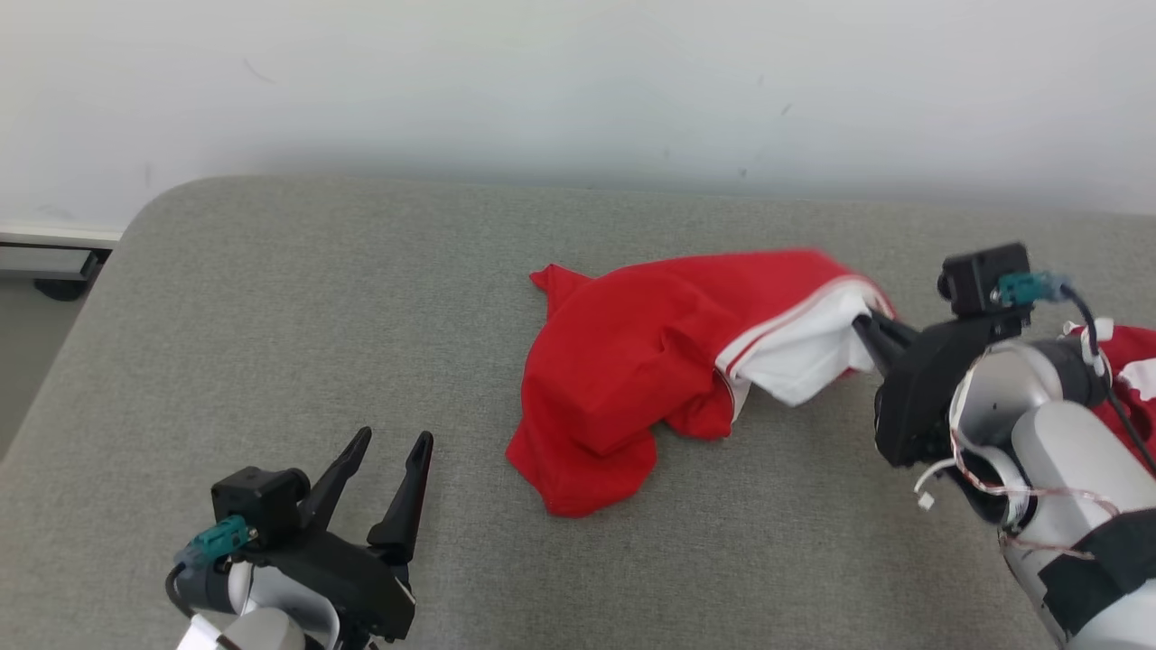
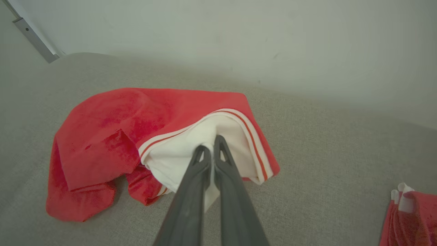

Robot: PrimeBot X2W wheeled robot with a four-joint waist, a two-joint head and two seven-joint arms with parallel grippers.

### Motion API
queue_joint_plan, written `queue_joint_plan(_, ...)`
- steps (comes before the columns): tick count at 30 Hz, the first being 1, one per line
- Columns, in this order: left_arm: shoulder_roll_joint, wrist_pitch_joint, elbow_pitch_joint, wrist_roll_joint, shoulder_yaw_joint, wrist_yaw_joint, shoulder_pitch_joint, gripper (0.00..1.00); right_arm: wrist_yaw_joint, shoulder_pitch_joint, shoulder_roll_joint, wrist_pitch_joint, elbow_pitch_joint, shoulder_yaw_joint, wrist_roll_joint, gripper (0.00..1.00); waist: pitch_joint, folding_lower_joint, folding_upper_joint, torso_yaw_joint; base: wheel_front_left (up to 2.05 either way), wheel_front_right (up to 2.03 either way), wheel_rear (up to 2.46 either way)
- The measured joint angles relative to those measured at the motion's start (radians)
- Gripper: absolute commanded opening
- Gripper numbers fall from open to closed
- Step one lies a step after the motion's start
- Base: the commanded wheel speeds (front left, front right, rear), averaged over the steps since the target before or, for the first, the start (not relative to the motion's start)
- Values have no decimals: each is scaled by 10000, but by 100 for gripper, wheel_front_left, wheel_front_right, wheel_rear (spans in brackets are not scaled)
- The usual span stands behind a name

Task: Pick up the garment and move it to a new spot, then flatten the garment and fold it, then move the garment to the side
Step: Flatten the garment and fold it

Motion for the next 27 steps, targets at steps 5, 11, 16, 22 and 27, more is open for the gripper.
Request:
queue_joint_plan(5, 90, -2, 6, 58, -111, -19, 236, 100, -151, 420, -12, -123, -94, -8, -2, 0, 78, 0, 0, -255, 0, 0, 0)
queue_joint_plan(11, -284, 0, -4, 130, -395, -178, 178, 100, -426, 1546, -560, -222, -226, -188, -109, 0, 219, 1, 1, -524, 0, 0, 0)
queue_joint_plan(16, -247, 10, 17, 176, -539, -190, 197, 100, -581, 2733, -339, -222, -301, -125, -4, 0, 262, 0, 1, -583, 0, 0, 0)
queue_joint_plan(22, -215, 113, 21, 313, -652, -190, 193, 100, -790, 2712, -153, -410, -508, -155, -2, 100, 355, 0, 0, -747, 0, 0, 0)
queue_joint_plan(27, -98, 192, -13, 430, -692, -176, 218, 100, -934, 2889, -399, -635, -1310, -357, -117, 100, 469, 1, 0, -875, 0, 0, 0)
